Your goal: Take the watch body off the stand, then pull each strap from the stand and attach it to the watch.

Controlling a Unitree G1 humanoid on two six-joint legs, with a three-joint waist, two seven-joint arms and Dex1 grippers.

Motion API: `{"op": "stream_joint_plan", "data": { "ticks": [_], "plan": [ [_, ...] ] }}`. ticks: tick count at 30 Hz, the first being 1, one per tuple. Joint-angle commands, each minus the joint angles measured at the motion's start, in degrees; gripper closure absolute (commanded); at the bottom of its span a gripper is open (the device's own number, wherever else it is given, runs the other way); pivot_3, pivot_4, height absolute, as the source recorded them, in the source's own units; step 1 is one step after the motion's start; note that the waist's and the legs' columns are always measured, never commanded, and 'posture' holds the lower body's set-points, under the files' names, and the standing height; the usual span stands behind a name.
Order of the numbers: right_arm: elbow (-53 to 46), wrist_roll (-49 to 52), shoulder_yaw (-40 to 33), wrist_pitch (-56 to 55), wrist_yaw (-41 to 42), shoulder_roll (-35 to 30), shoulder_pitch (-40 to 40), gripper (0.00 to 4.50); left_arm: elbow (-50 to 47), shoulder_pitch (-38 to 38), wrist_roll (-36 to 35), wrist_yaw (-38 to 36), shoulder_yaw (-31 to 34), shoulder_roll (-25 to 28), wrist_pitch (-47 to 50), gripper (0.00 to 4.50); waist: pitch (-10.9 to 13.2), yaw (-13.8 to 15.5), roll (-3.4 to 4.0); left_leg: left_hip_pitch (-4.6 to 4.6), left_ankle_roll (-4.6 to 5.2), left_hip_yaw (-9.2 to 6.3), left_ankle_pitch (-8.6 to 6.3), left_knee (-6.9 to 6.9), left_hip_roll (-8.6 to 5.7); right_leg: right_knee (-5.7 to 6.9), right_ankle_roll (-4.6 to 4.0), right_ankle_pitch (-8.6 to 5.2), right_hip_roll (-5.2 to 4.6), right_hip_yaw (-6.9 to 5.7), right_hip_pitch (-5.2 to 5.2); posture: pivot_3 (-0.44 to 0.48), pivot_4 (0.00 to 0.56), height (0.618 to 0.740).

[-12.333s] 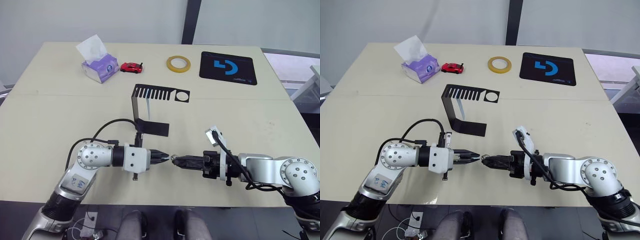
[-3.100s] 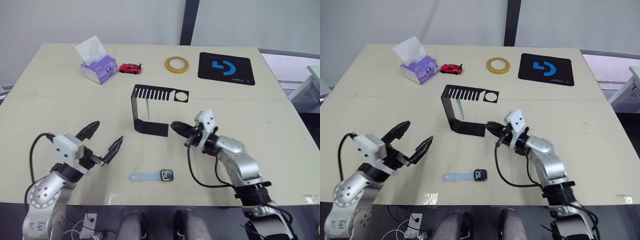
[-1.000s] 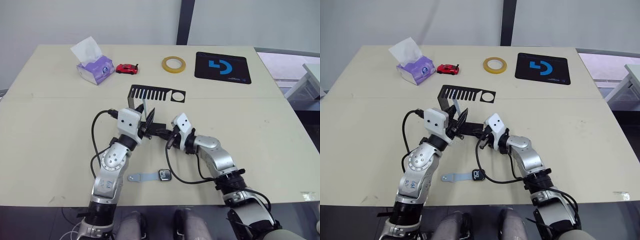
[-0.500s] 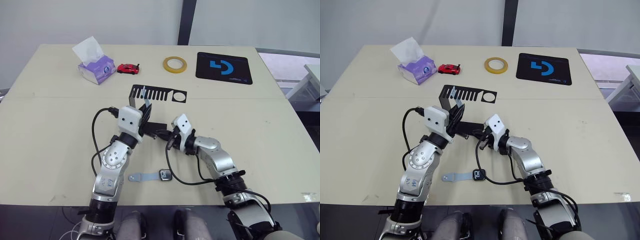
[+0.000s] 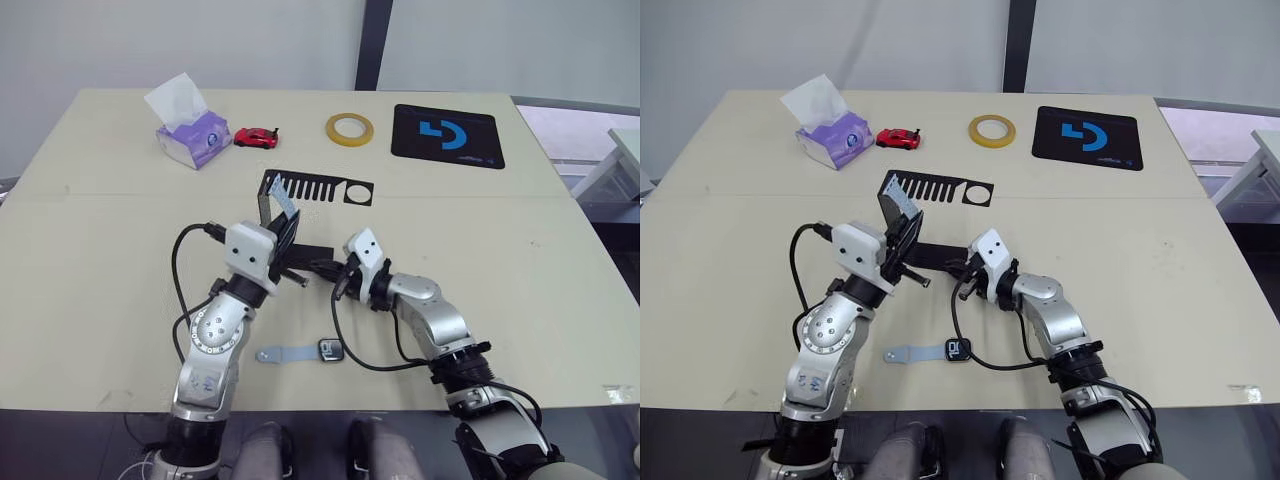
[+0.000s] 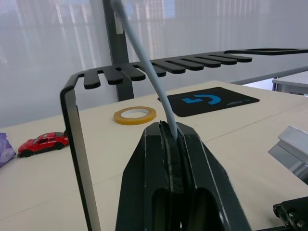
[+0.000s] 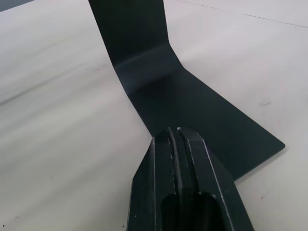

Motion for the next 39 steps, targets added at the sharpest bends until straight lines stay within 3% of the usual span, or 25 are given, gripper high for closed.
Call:
{"op": "stream_joint_plan", "data": {
  "ticks": [1,5,11,15,21,27,28,31,37,39],
  "plan": [
    [1.20,-0.81,0.55,1.09,-0.36,0.12,1.26,4.50,-4.08,1.40,-1.71,-1.38,0.63,0.81,-0.42,4.47,0.00,0.00,0.00,0.00,0.00,0.00,0.00,0.00,0.00,0.00,0.00,0.00,0.00,0.00,0.00,0.000,0.150,0.740],
    [0.94,-0.74,0.58,1.12,-0.38,0.18,1.23,4.50,-7.48,4.65,-7.44,-6.45,3.27,4.04,0.09,4.47,0.00,-0.03,0.00,0.00,0.00,-0.01,0.00,-0.01,0.01,-0.01,0.00,0.00,0.00,0.00,0.00,0.000,0.150,0.740],
    [-0.39,0.78,-0.42,0.34,1.10,-0.09,1.18,4.50,-10.50,8.41,-21.66,-14.43,11.28,9.50,2.15,4.47,0.00,-0.10,0.01,0.01,-0.03,-0.03,-0.01,-0.04,0.03,-0.03,-0.01,-0.01,-0.01,0.01,-0.01,0.000,0.150,0.740],
    [-3.55,3.55,-1.42,0.98,3.96,-0.84,1.99,4.50,-11.01,9.89,-29.63,-22.80,14.44,16.50,5.63,4.47,0.01,-0.01,0.03,-0.01,-0.02,-0.06,-0.02,-0.05,0.01,-0.31,-0.01,-0.01,-0.02,0.00,0.00,0.000,0.150,0.740],
    [-12.45,9.16,-5.25,1.59,10.45,-6.98,5.35,4.50,-9.23,8.88,-44.79,-33.68,19.53,28.93,17.50,4.47,0.05,0.01,0.08,-0.09,-0.04,-0.12,-0.02,-0.09,0.00,-0.39,-0.01,0.00,-0.01,-0.01,-0.02,0.000,0.150,0.740],
    [-26.79,22.12,-12.81,8.30,17.49,-15.59,13.90,4.50,-4.57,4.89,-48.41,-45.79,17.15,35.44,21.61,4.47,0.06,0.07,0.11,-0.09,-0.08,-0.11,-0.06,-0.12,-0.01,-0.46,-0.01,-0.01,0.03,-0.02,-0.01,0.000,0.150,0.740],
    [-29.22,24.73,-14.18,10.24,18.29,-17.05,15.46,3.99,-3.67,4.00,-48.05,-47.51,16.34,35.89,21.66,4.50,0.07,0.09,0.12,-0.09,-0.10,-0.11,-0.07,-0.14,0.01,-0.49,-0.01,-0.01,0.06,-0.02,-0.02,0.000,0.150,0.740],
    [-36.31,31.24,-16.97,15.11,18.89,-20.77,19.58,3.20,-0.55,-0.17,-46.96,-51.01,13.41,35.32,21.61,4.50,0.08,0.19,0.14,-0.09,-0.10,-0.10,-0.07,-0.16,0.01,-0.52,-0.01,-0.01,0.06,-0.02,-0.02,0.000,0.150,0.740],
    [-47.37,53.17,-20.02,29.46,7.40,-19.99,22.70,0.27,4.14,-7.44,-46.59,-53.73,6.45,30.77,24.81,4.50,0.08,-0.01,0.13,-0.06,-0.09,-0.11,-0.08,-0.19,0.01,-0.51,-0.01,-0.01,0.04,0.02,-0.01,0.000,0.150,0.740],
    [-49.03,55.35,-18.72,30.75,3.59,-18.69,22.62,0.12,4.66,-9.10,-46.27,-55.12,3.93,29.77,25.88,4.50,0.08,0.08,0.13,-0.05,-0.11,-0.11,-0.07,-0.25,0.01,-0.52,-0.01,-0.01,0.06,0.01,-0.02,0.000,0.150,0.740]
  ]
}}
